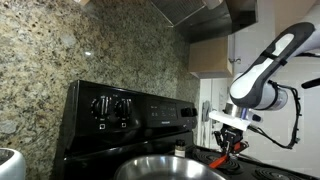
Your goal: Take the red spoon and mix the content in the pot
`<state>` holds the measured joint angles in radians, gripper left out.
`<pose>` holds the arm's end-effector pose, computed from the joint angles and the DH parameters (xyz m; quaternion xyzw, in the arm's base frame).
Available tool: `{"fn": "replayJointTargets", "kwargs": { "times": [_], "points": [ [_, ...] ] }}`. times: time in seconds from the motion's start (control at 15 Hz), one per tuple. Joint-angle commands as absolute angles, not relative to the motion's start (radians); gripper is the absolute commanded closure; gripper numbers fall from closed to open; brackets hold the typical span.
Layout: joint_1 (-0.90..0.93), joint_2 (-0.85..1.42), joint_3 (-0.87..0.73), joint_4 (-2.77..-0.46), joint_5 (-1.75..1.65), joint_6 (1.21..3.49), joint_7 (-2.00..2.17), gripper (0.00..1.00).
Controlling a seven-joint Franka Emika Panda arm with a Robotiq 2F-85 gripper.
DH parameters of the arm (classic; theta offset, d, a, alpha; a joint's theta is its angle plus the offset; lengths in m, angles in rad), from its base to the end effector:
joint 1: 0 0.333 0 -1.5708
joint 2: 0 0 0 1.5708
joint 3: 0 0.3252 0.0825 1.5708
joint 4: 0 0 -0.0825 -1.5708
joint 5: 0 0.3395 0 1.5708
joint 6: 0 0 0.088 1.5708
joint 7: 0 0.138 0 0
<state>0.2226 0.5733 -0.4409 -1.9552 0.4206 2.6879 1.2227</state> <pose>0.6089 -0.1253 0.2402 -0.6513 0.7493 -0.1050 0.0575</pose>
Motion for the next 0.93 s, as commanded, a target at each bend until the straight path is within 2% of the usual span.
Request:
{"fn": "replayJointTargets", "kwargs": {
  "times": [0.0, 0.33, 0.6, 0.67, 0.73, 0.87],
  "points": [
    [0.143, 0.533, -0.359, -1.945, 0.310, 2.603, 1.299, 0.96],
    [0.052, 0.551, -0.253, -1.904, 0.289, 2.493, 1.307, 0.96],
    [0.023, 0.569, -0.227, -1.887, 0.280, 2.450, 1.320, 0.96],
    [0.019, 0.571, -0.224, -1.884, 0.280, 2.440, 1.325, 0.59],
    [0.024, 0.576, -0.230, -1.884, 0.272, 2.456, 1.336, 0.58],
    [0.028, 0.578, -0.238, -1.882, 0.247, 2.452, 1.354, 0.45]
  ]
}}
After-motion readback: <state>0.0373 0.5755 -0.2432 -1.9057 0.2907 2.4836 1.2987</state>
